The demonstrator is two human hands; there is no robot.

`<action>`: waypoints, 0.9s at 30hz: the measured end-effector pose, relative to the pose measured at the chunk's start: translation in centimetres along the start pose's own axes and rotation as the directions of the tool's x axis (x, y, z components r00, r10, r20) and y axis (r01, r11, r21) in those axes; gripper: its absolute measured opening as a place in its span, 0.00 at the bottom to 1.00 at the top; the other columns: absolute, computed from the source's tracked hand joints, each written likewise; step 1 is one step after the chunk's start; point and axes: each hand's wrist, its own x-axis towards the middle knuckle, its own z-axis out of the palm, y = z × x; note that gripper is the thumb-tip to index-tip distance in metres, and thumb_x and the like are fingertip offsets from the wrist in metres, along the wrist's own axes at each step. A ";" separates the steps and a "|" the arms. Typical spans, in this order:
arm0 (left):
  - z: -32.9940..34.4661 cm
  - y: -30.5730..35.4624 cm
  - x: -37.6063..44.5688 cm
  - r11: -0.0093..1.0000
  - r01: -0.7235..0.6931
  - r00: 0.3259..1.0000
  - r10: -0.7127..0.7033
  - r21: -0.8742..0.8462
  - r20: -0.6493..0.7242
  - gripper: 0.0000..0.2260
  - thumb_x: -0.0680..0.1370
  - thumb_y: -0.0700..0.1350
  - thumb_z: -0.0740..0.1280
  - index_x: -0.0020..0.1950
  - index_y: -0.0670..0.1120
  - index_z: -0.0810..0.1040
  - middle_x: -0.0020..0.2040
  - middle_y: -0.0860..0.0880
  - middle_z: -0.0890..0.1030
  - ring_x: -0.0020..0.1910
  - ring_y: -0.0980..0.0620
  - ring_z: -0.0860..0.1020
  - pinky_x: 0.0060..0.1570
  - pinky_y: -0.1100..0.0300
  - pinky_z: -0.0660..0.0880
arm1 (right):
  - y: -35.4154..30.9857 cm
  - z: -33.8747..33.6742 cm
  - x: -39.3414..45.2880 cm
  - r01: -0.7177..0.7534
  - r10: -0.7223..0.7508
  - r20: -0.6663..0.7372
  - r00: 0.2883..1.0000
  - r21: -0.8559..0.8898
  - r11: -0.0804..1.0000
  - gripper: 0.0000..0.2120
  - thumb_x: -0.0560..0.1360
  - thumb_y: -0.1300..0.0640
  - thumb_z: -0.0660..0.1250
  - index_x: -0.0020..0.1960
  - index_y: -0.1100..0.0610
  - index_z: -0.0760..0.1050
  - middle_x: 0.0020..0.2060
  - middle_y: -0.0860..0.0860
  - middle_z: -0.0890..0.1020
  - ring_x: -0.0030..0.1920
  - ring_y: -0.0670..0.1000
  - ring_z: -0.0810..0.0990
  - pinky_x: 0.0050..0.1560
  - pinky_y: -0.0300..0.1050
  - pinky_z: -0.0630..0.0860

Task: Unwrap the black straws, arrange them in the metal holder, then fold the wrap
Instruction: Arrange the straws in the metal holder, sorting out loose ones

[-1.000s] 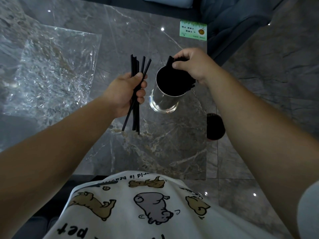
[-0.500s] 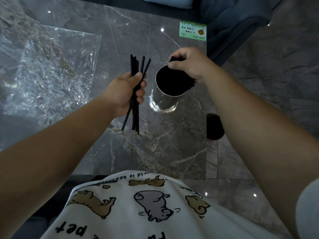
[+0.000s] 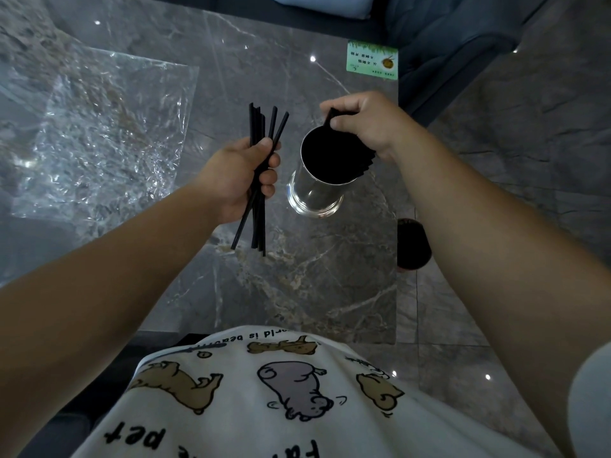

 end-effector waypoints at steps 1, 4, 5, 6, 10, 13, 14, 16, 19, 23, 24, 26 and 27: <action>0.0 0.0 0.0 1.000 0.003 1.000 -0.003 -0.001 -0.003 0.07 0.83 0.45 0.58 0.52 0.45 0.74 0.35 0.52 0.73 0.29 0.56 0.68 0.29 0.63 0.68 | 0.0 -0.1 -0.1 -0.001 0.000 0.025 1.000 0.025 1.000 0.19 0.76 0.64 0.66 0.64 0.50 0.76 0.56 0.48 0.81 0.55 0.45 0.80 0.61 0.42 0.76; -0.1 0.1 -0.2 1.000 0.009 1.000 -0.010 -0.007 -0.006 0.07 0.83 0.45 0.58 0.51 0.45 0.73 0.36 0.52 0.73 0.29 0.56 0.67 0.30 0.63 0.67 | 0.5 -1.2 -0.3 -0.003 0.008 -0.024 1.000 0.185 0.983 0.22 0.75 0.58 0.69 0.68 0.50 0.72 0.60 0.49 0.80 0.58 0.45 0.80 0.61 0.43 0.76; -0.3 0.2 -0.3 1.000 0.007 1.000 -0.007 -0.012 -0.006 0.07 0.83 0.45 0.58 0.51 0.45 0.73 0.36 0.52 0.73 0.30 0.56 0.67 0.30 0.63 0.67 | 0.8 -2.0 -0.5 0.000 0.028 -0.114 0.993 0.232 0.973 0.20 0.74 0.53 0.70 0.65 0.47 0.74 0.59 0.48 0.80 0.58 0.46 0.80 0.61 0.46 0.76; -0.5 0.2 -0.3 1.000 0.003 1.000 -0.004 -0.018 -0.004 0.07 0.83 0.45 0.58 0.51 0.45 0.73 0.36 0.51 0.73 0.30 0.56 0.67 0.30 0.63 0.67 | 1.3 -2.7 -1.0 0.002 0.059 -0.214 0.975 0.277 0.961 0.18 0.72 0.48 0.70 0.61 0.46 0.76 0.57 0.47 0.82 0.55 0.46 0.81 0.59 0.49 0.77; -1.3 0.1 -0.4 1.000 -0.005 1.000 0.005 -0.023 -0.005 0.07 0.84 0.45 0.57 0.52 0.45 0.73 0.37 0.52 0.72 0.29 0.56 0.67 0.29 0.64 0.67 | 5.0 -2.4 -5.5 -0.052 0.204 -0.366 0.908 0.383 0.922 0.22 0.69 0.36 0.65 0.58 0.45 0.76 0.55 0.44 0.83 0.55 0.45 0.81 0.62 0.55 0.75; -1.3 -0.4 -0.4 1.000 0.002 1.000 -0.002 -0.020 -0.012 0.08 0.84 0.45 0.57 0.51 0.45 0.73 0.36 0.52 0.73 0.29 0.57 0.67 0.29 0.64 0.67 | 7.8 2.2 -9.2 -0.111 0.197 -0.216 0.956 0.358 0.927 0.36 0.69 0.40 0.69 0.73 0.49 0.63 0.68 0.47 0.71 0.64 0.45 0.73 0.66 0.49 0.71; -1.2 -0.6 -0.4 1.000 0.009 1.000 -0.009 -0.016 -0.016 0.08 0.83 0.45 0.57 0.51 0.45 0.74 0.35 0.52 0.73 0.29 0.57 0.67 0.29 0.64 0.67 | 8.0 4.1 -9.7 -0.097 0.161 -0.163 0.973 0.345 0.934 0.37 0.70 0.45 0.71 0.74 0.48 0.59 0.70 0.48 0.68 0.65 0.43 0.71 0.63 0.43 0.72; -0.8 -0.9 -0.4 1.000 0.026 0.999 -0.026 -0.008 -0.018 0.08 0.83 0.45 0.57 0.51 0.45 0.74 0.35 0.52 0.74 0.29 0.56 0.68 0.29 0.64 0.67 | 7.6 7.0 -9.6 -0.036 0.096 -0.160 0.982 0.339 0.940 0.34 0.70 0.47 0.73 0.71 0.46 0.60 0.68 0.47 0.70 0.61 0.36 0.73 0.54 0.29 0.74; -0.4 -1.0 -0.5 1.000 0.031 0.999 -0.031 -0.001 -0.016 0.08 0.83 0.45 0.58 0.50 0.45 0.74 0.35 0.52 0.74 0.28 0.56 0.68 0.29 0.63 0.67 | 6.0 8.1 -7.6 0.001 0.102 -0.303 0.948 0.320 0.947 0.29 0.74 0.47 0.70 0.71 0.52 0.64 0.61 0.45 0.75 0.48 0.23 0.73 0.42 0.17 0.67; -0.4 -0.7 -1.3 1.000 0.000 0.999 0.000 0.001 -0.050 0.08 0.84 0.45 0.57 0.52 0.44 0.74 0.35 0.51 0.73 0.28 0.56 0.68 0.29 0.63 0.67 | 5.2 6.1 -4.8 -0.064 0.136 -0.179 0.974 0.361 0.930 0.23 0.77 0.53 0.67 0.70 0.54 0.67 0.60 0.44 0.76 0.52 0.34 0.75 0.47 0.30 0.71; -0.6 -0.7 -1.5 1.000 -0.007 0.998 0.007 0.001 -0.063 0.08 0.84 0.45 0.56 0.54 0.44 0.74 0.36 0.51 0.73 0.28 0.56 0.68 0.29 0.63 0.67 | 5.0 5.3 -4.3 -0.095 0.149 -0.132 0.980 0.350 0.932 0.22 0.77 0.53 0.67 0.69 0.53 0.67 0.58 0.42 0.77 0.51 0.35 0.75 0.47 0.33 0.70; -1.1 -0.7 -2.2 1.000 -0.015 0.996 0.015 0.004 -0.085 0.08 0.84 0.45 0.56 0.56 0.44 0.73 0.37 0.51 0.72 0.29 0.55 0.68 0.30 0.63 0.67 | 4.8 3.8 -3.5 -0.147 0.169 -0.048 0.984 0.302 0.942 0.22 0.77 0.52 0.66 0.70 0.51 0.68 0.56 0.40 0.77 0.53 0.37 0.75 0.49 0.38 0.70; -1.4 -0.7 -2.5 1.000 -0.018 0.996 0.018 0.003 -0.091 0.08 0.84 0.45 0.56 0.57 0.43 0.73 0.37 0.51 0.72 0.29 0.55 0.68 0.30 0.62 0.67 | 4.8 3.2 -3.2 -0.172 0.183 -0.014 0.983 0.269 0.948 0.22 0.77 0.51 0.66 0.70 0.50 0.67 0.59 0.41 0.76 0.58 0.41 0.74 0.53 0.42 0.69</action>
